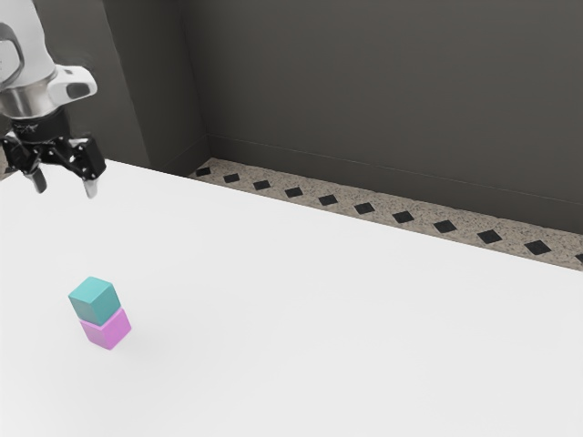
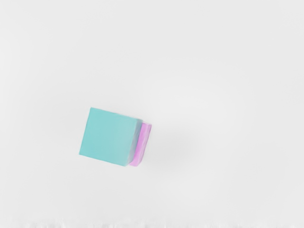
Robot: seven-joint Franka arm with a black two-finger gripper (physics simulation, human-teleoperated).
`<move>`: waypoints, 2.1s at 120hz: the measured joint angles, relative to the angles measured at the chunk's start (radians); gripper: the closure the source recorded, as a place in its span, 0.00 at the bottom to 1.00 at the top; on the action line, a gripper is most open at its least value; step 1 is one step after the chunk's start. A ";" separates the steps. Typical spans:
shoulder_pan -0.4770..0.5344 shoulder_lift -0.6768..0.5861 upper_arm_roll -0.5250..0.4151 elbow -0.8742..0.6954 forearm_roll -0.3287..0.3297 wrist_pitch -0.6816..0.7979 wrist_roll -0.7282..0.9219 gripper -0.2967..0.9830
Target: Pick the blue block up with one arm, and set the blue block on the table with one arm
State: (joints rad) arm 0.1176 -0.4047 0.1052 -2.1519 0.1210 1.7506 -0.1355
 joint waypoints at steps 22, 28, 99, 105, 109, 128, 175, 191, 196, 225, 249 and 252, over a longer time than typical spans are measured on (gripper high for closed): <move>0.067 0.014 0.023 -0.140 0.020 0.140 -0.019 0.23; 0.104 0.040 0.023 -0.165 0.030 0.191 -0.005 0.23; 0.181 0.204 0.001 -0.302 0.025 0.629 0.110 0.23; 0.183 0.200 -0.007 -0.310 0.020 0.646 0.120 0.23; 0.182 0.192 -0.013 -0.322 0.013 0.655 0.126 0.23; 0.181 0.199 -0.020 -0.348 -0.024 0.683 0.151 0.23; 0.184 0.284 -0.019 -0.344 -0.050 0.726 0.225 0.23; 0.185 0.302 -0.019 -0.341 -0.055 0.738 0.245 0.23; 0.185 0.307 -0.019 -0.341 -0.056 0.742 0.251 0.23; 0.185 0.338 -0.019 -0.340 -0.072 0.764 0.277 0.23; 0.185 0.345 -0.019 -0.342 -0.086 0.780 0.293 0.23; 0.185 0.344 -0.019 -0.342 -0.088 0.781 0.294 0.23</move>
State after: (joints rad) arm 0.3030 -0.0608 0.0859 -2.4939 0.0330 2.5314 0.1586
